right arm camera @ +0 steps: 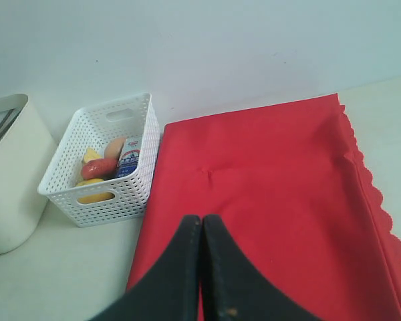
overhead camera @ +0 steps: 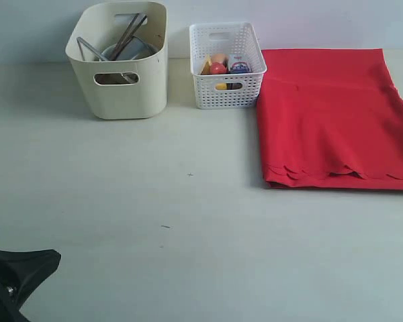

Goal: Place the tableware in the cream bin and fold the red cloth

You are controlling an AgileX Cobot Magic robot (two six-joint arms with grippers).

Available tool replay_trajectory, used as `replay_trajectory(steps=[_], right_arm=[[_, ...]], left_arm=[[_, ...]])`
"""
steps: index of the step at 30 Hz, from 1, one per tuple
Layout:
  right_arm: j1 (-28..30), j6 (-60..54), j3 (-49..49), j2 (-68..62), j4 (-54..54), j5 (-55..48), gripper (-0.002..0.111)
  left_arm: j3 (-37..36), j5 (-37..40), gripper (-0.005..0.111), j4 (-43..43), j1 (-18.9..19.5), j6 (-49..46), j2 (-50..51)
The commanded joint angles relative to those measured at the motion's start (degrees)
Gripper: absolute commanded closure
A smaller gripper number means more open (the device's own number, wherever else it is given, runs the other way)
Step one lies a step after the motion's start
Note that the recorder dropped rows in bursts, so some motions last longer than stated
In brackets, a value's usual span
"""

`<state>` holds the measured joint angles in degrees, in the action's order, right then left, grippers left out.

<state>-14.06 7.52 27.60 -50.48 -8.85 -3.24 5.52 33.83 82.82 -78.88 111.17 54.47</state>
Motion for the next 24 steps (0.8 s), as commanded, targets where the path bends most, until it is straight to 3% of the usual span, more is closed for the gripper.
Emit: replay_trajectory(steps=[1, 3, 7, 15, 19, 24], right_arm=[[0.03, -0.07, -0.28, 0.41, 0.46, 0.10, 0.108], [0.03, -0.07, -0.28, 0.41, 0.46, 0.10, 0.108], [0.03, -0.07, -0.28, 0.41, 0.25, 0.51, 0.108], [0.03, -0.07, -0.28, 0.41, 0.25, 1.01, 0.108], [0.03, -0.07, -0.28, 0.41, 0.25, 1.01, 0.108], [0.03, -0.07, -0.28, 0.41, 0.25, 1.01, 0.108]], left_arm=[[-0.18, 0.02, 0.105, 0.00, 0.14, 0.21, -1.78], [-0.18, 0.02, 0.105, 0.16, 0.14, -0.12, -3.17], [-1.55, 0.66, 0.105, 4.38, 0.14, -13.77, -7.41], [-5.08, 0.44, 0.105, 5.68, 1.12, -19.74, -17.02], [-5.52, 0.23, 0.105, 5.08, 5.80, -19.86, -21.58], [-5.52, -1.44, 0.105, 3.98, 16.49, -19.02, -27.99]])
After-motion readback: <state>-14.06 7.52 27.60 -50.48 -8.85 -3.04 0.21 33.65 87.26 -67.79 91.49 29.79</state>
